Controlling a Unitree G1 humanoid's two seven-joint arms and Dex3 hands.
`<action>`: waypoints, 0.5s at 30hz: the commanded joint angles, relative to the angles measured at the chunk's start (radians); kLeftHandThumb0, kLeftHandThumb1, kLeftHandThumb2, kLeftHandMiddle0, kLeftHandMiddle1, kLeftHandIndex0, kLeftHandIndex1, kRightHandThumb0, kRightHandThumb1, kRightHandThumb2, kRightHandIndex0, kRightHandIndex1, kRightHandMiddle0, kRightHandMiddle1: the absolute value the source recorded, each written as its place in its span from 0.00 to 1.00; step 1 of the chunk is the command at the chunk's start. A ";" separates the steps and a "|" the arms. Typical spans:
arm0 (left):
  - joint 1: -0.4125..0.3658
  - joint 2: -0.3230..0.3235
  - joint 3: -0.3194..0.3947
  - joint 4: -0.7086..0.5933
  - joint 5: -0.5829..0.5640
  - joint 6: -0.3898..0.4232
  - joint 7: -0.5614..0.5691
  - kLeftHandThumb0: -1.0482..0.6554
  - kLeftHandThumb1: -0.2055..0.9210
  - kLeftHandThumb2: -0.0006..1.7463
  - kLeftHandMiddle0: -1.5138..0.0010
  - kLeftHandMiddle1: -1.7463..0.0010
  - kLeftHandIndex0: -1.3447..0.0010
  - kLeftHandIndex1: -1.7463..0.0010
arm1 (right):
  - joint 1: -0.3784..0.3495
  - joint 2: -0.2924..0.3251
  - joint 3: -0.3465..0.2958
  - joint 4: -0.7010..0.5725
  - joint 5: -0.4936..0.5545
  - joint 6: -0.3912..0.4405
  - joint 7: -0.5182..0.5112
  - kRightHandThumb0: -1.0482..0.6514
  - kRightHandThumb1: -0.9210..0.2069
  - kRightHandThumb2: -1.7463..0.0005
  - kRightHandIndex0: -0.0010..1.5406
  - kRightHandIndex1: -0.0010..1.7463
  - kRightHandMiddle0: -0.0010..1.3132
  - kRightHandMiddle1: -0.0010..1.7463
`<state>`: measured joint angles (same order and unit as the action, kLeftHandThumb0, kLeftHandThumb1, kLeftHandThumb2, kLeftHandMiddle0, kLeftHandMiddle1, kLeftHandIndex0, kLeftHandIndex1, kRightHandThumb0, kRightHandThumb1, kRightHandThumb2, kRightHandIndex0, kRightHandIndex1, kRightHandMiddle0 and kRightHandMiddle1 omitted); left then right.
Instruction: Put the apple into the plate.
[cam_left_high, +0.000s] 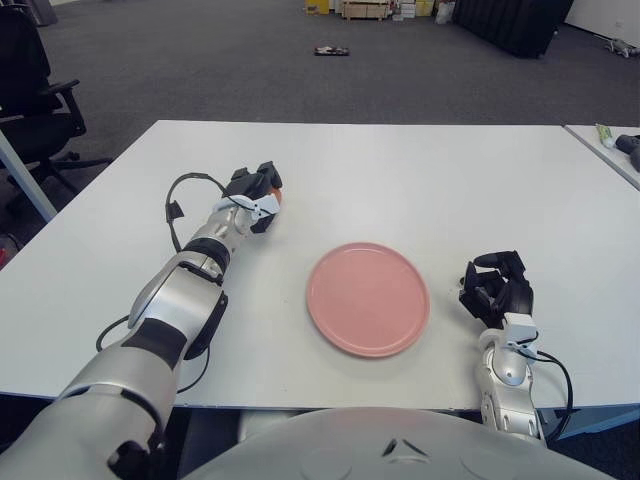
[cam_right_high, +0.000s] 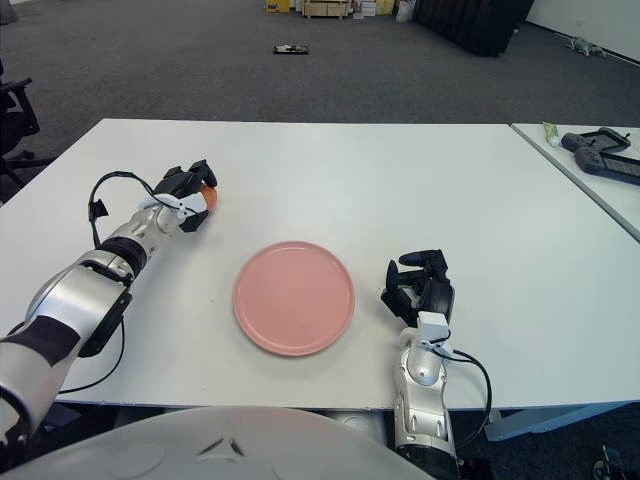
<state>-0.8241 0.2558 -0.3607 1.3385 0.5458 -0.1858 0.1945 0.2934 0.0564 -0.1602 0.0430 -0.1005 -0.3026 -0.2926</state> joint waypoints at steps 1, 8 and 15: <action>0.036 -0.016 0.046 0.032 -0.050 0.028 -0.097 0.62 0.28 0.86 0.46 0.09 0.60 0.00 | -0.017 -0.002 -0.004 0.002 0.001 0.004 -0.001 0.39 0.22 0.51 0.39 0.86 0.26 1.00; 0.005 -0.002 0.136 0.020 -0.139 0.023 -0.162 0.61 0.26 0.88 0.45 0.08 0.59 0.00 | -0.026 0.000 -0.006 0.014 -0.001 -0.005 -0.007 0.39 0.22 0.50 0.39 0.87 0.26 1.00; -0.012 0.001 0.195 0.006 -0.194 -0.009 -0.190 0.61 0.29 0.86 0.46 0.09 0.61 0.00 | -0.032 0.003 -0.006 0.024 -0.003 -0.011 -0.015 0.39 0.23 0.50 0.39 0.88 0.27 1.00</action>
<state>-0.8373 0.2654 -0.1866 1.3392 0.3730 -0.1877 0.0411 0.2866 0.0566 -0.1629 0.0597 -0.1015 -0.3027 -0.3000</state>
